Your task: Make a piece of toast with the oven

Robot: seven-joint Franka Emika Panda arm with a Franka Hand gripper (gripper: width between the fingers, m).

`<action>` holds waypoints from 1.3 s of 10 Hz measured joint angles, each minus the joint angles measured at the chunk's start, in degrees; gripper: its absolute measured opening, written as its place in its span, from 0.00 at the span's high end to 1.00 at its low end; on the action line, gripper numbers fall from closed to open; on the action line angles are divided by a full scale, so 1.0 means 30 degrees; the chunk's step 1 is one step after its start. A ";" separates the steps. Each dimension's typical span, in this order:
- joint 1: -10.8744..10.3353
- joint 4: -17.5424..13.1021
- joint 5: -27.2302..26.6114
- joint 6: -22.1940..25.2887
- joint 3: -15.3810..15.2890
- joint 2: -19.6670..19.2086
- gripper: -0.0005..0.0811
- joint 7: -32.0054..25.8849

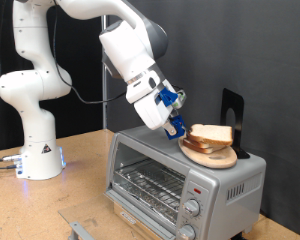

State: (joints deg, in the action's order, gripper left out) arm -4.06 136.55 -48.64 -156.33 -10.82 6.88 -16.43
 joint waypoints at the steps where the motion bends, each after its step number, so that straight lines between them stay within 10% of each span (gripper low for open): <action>1: -0.0007 0.0324 -0.1161 0.0181 0.0050 0.0608 0.39 -0.0960; 6: 0.0081 0.1680 -0.2100 0.2134 0.0628 0.2968 0.39 -0.1812; 13: 0.1659 0.3936 -0.1111 0.6820 0.4164 0.5521 0.39 -0.5726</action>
State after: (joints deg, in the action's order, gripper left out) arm 0.92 148.36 -51.97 -135.87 1.67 23.45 -33.61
